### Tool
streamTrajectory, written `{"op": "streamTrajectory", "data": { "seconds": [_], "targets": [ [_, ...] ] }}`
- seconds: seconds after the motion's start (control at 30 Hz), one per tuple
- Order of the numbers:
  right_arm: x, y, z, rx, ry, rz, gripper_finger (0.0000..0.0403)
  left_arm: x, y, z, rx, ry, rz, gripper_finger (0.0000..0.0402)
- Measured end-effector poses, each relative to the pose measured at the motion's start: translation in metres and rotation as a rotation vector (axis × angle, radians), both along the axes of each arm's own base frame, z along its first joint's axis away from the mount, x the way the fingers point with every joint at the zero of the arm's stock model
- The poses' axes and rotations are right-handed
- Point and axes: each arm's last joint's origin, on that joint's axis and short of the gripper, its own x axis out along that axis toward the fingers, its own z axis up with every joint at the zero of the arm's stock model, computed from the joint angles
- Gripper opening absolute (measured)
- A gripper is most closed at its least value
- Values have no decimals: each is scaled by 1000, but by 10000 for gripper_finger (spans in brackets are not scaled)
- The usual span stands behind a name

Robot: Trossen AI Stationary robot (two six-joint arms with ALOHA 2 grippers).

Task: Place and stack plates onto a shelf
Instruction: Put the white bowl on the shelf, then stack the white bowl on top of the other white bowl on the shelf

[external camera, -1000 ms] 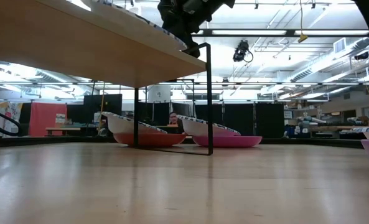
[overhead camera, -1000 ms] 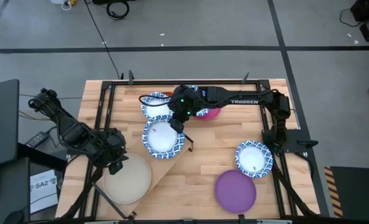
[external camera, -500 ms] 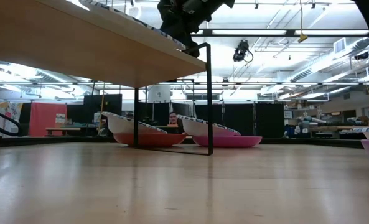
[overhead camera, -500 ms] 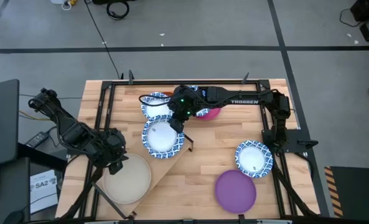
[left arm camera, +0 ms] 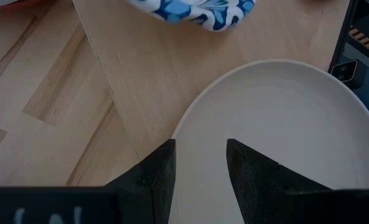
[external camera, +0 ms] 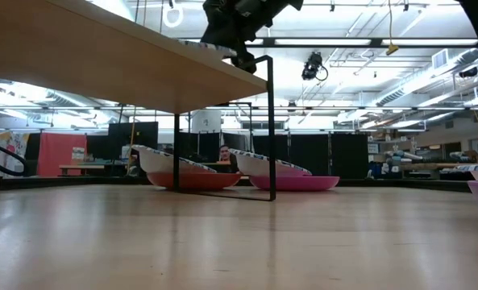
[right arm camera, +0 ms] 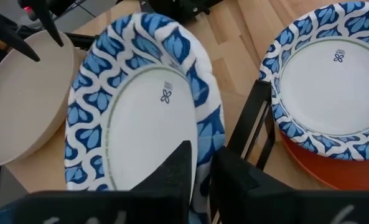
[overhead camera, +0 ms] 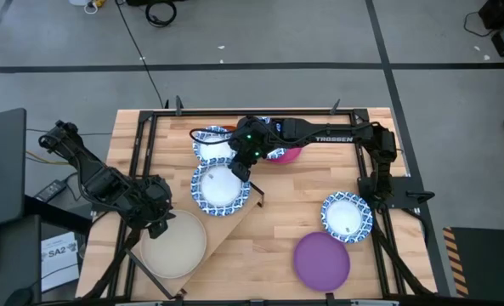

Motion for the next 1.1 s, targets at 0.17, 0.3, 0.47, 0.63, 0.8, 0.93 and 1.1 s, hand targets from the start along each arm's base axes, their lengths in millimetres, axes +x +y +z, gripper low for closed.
{"op": "streamTrajectory", "data": {
  "seconds": [0.17,0.3,0.47,0.63,0.8,0.93,1.1],
  "targets": [
    [0,0,0,0,0,0,89,0,0,0,0,1,0,149],
    [0,0,0,-1,0,2,110,0,0,0,0,0,0,149],
    [0,6,0,26,-7,65,140,0,0,0,0,0,0,149],
    [1,12,0,17,-6,71,162,0,0,0,0,0,0,149],
    [1,8,0,-1,-3,45,174,0,0,0,0,0,0,149],
    [0,2,0,-28,-5,54,177,0,0,0,0,0,0,149],
    [-4,-11,-2,-72,12,67,176,0,0,0,0,0,0,149]
  ]
}}
